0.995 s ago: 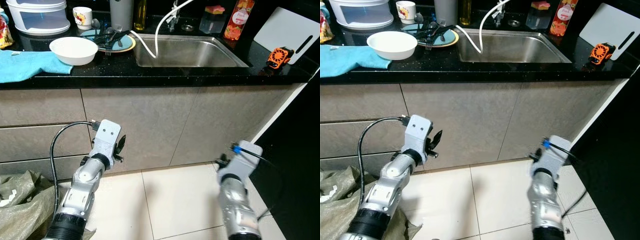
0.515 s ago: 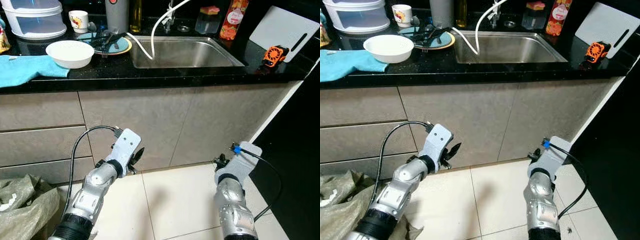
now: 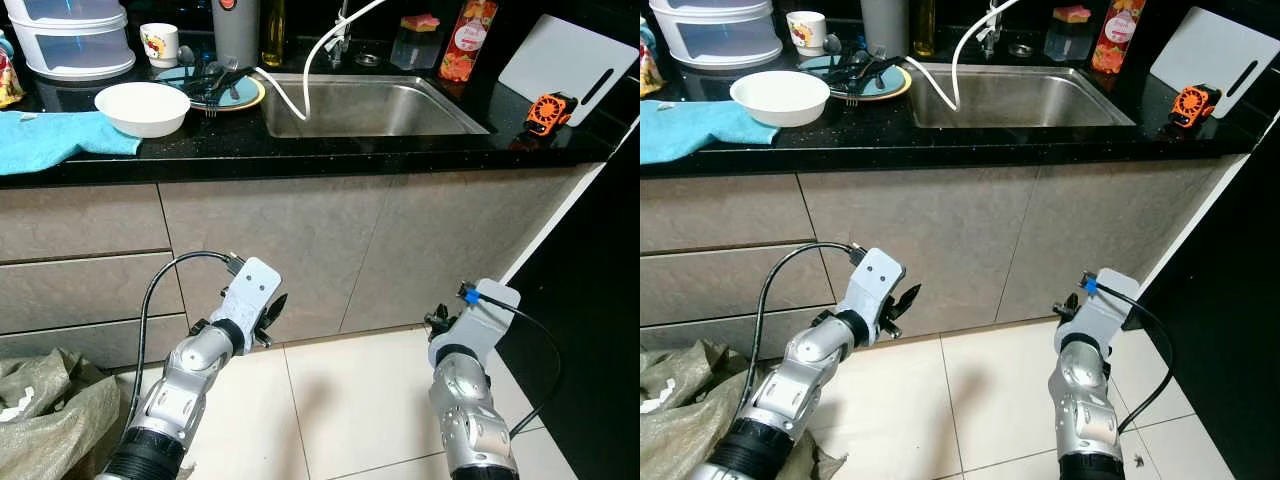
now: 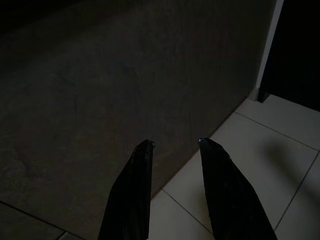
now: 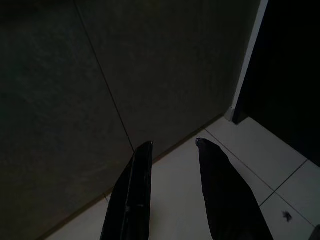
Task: Kitchen organization
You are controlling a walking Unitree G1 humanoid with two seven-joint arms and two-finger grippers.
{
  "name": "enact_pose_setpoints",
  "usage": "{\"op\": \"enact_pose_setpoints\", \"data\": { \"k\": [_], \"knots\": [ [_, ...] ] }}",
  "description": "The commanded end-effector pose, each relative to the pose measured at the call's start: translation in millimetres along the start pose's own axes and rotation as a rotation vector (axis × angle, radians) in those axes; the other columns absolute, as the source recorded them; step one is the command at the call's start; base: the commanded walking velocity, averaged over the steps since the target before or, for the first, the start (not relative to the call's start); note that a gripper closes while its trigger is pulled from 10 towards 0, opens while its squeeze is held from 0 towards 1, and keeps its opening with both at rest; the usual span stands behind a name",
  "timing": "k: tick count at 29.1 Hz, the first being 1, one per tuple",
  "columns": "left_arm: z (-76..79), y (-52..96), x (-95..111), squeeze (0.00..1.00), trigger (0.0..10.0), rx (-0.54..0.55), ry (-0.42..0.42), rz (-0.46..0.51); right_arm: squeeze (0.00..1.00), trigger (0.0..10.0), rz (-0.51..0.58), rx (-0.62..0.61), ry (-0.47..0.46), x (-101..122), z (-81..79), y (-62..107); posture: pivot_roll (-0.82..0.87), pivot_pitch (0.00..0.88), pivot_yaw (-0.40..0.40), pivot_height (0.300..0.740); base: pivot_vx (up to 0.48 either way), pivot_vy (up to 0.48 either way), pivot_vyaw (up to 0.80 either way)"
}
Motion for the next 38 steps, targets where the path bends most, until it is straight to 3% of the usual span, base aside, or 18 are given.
{"op": "enact_pose_setpoints", "data": {
  "k": [1, 6, 8, 11, 15, 24, 38],
  "knots": [
    [2.0, 0.2, -4, 0.0, 10.0, 0.007, 0.017, -0.013, 0.0, 10.0, -0.022, -0.004, 0.009, -3, 2.9, -0.8, 0.24, 0.0, -0.091, 0.74, 0.0, 0.0, 0.0],
    [5.6, -1.2, -3, 0.0, 10.0, -0.01, -0.006, -0.01, 0.0, 10.0, -0.032, 0.021, 0.009, -5, -4.7, -0.5, 0.24, 0.0, -0.099, 0.74, 0.0, 0.0, 0.0],
    [3.6, -1.8, -3, 0.0, 10.0, 0.008, 0.026, -0.009, 0.0, 10.0, -0.03, 0.041, 0.009, -4, -8.7, -0.7, 0.24, 0.0, -0.101, 0.74, 0.0, 0.0, 0.0],
    [5.7, -1.6, -4, 0.0, 10.0, -0.006, -0.006, -0.011, 0.0, 10.0, -0.03, 0.045, 0.01, -4, -9.6, -1.4, 0.24, 0.0, -0.103, 0.74, 0.0, 0.0, 0.0],
    [2.7, -1.3, -4, 0.0, 10.0, 0.021, 0.032, -0.011, 0.0, 10.0, -0.027, 0.052, 0.01, -3, -10.1, -1.8, 0.25, 0.0, -0.104, 0.74, 0.0, 0.0, 0.0],
    [5.5, -0.5, -7, 0.0, 10.0, -0.001, -0.011, -0.017, 0.0, 10.0, -0.027, 0.066, 0.009, -3, -13.8, -3.0, 0.24, 0.0, -0.103, 0.74, 0.0, 0.0, 0.0],
    [2.8, -0.7, -6, 0.0, 10.0, 0.012, 0.01, -0.018, 0.0, 10.0, -0.035, 0.066, 0.004, -6, -13.6, -0.9, 0.24, 0.0, -0.097, 0.74, 0.0, 0.0, 0.0]
  ]
}}
Point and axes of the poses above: a point about 5 cm out from each wrist's last joint towards the gripper, its own y axis pointing back from the gripper into the wrist, its own x axis along the axis of the wrist's last joint, z = x × y, the point moved 1 cm from there along -y, pointing out of the wrist towards the gripper, and after that the axes turned 10 degrees about -y, right-handed, at the moved point
